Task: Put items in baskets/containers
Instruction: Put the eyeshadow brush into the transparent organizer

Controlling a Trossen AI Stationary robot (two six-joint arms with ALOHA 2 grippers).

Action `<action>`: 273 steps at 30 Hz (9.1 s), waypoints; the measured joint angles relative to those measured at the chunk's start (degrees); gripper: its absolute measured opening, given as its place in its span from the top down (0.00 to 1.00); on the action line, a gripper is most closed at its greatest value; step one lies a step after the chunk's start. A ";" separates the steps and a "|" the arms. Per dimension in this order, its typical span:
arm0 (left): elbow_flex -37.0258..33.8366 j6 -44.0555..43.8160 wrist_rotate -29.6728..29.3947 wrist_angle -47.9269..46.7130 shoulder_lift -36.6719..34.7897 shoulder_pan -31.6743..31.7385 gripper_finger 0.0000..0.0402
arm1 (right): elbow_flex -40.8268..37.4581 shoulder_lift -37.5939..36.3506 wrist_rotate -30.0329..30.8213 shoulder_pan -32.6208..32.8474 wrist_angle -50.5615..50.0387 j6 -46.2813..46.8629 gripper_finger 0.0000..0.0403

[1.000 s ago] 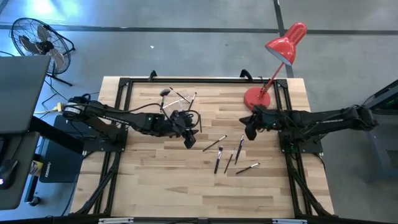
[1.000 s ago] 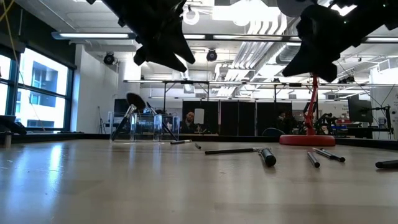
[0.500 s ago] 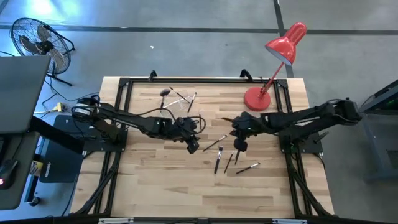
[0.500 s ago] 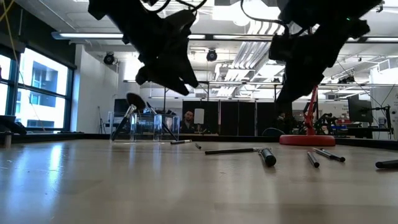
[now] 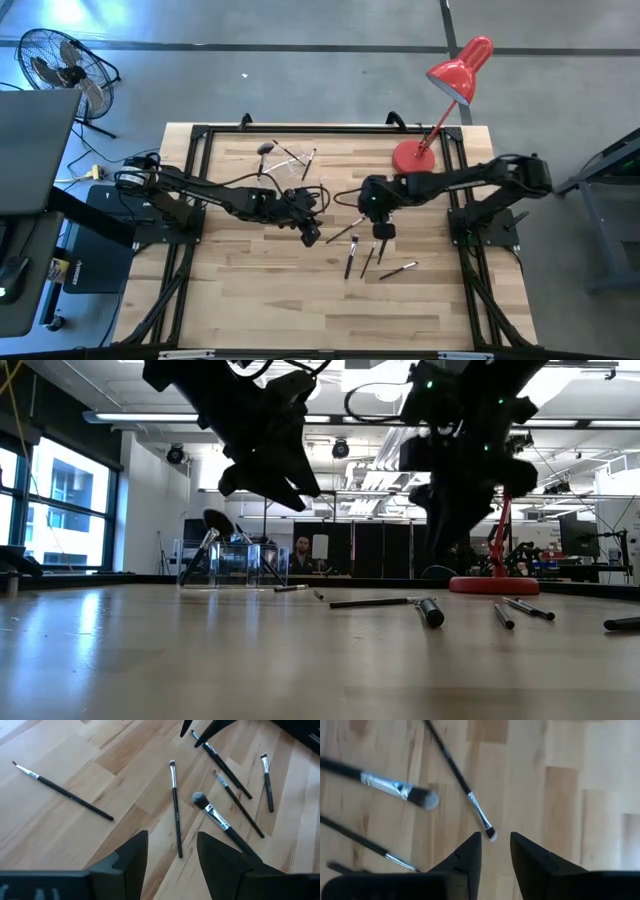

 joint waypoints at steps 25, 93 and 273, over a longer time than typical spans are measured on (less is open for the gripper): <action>0.04 7.89 -6.24 0.51 1.01 0.04 0.58 | 0.14 10.73 -0.05 -1.07 5.07 -14.17 0.72; 14.64 16.35 1.95 -4.94 25.88 0.02 0.89 | -0.01 11.90 -4.99 0.62 10.29 -2.76 1.00; -19.25 2.57 -1.23 5.65 -29.34 7.92 0.54 | -15.40 -8.45 7.34 -0.18 66.30 40.07 0.97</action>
